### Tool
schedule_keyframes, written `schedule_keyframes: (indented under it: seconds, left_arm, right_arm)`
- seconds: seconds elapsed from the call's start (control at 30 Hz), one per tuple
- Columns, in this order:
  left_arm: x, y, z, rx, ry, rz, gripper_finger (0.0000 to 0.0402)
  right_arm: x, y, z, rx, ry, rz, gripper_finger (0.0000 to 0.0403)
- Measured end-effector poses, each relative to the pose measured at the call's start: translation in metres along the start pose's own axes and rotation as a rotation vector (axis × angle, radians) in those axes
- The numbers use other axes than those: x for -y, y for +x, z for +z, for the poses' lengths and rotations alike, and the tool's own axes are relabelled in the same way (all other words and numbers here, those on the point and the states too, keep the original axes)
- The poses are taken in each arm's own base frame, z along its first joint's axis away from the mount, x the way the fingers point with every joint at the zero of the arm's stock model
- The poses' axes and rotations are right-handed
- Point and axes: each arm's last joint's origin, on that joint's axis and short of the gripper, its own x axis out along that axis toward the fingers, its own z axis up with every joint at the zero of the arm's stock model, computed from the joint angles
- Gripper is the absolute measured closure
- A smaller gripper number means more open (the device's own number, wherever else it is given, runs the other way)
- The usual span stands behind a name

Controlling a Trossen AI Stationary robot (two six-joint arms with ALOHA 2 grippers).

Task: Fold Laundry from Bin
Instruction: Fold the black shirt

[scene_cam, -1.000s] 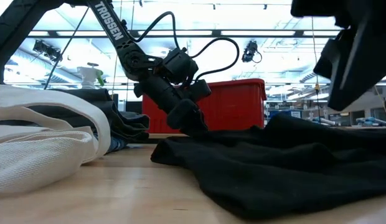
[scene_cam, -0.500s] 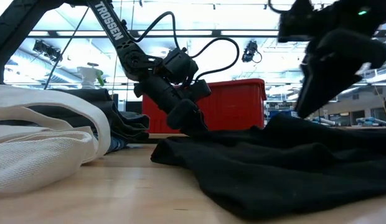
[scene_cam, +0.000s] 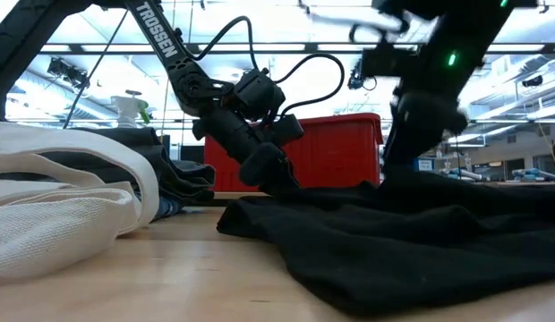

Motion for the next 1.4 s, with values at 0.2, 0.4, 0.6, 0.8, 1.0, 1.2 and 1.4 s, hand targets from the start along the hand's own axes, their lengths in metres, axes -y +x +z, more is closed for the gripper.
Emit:
schedule_keyframes:
  seconds: [0.2,0.4,0.6,0.8,1.0,1.2,1.4]
  left_arm:
    - [0.0,0.0,0.0,-0.005,-0.004,0.0,0.0143]
    - [-0.006,-0.001,-0.002,-0.022,-0.031,0.058,0.0143]
    - [-0.006,-0.001,-0.002,-0.023,-0.031,0.062,0.0143]
    - [-0.006,-0.001,-0.002,-0.023,-0.027,0.062,0.0143]
    - [-0.004,-0.001,-0.002,-0.023,-0.024,0.058,0.0143]
    - [-0.004,-0.001,-0.002,-0.026,-0.027,0.055,0.0143]
    - [-0.003,-0.001,-0.002,-0.032,-0.029,0.054,0.0143]
  right_arm:
    - [-0.015,0.024,-0.007,-0.129,-0.006,0.194,0.0124]
    - [-0.047,-0.008,-0.001,-0.037,-0.043,0.33,0.0154]
    - [-0.079,-0.031,-0.001,0.099,0.01,0.512,0.0169]
    - [-0.078,-0.051,0.003,0.014,0.108,0.621,0.0183]
    - [-0.059,-0.055,-0.002,0.068,0.131,0.249,0.0196]
    - [-0.065,-0.018,-0.014,-0.025,0.121,0.256,0.0198]
    - [-0.085,-0.006,-0.026,-0.118,0.118,0.361,0.0198]
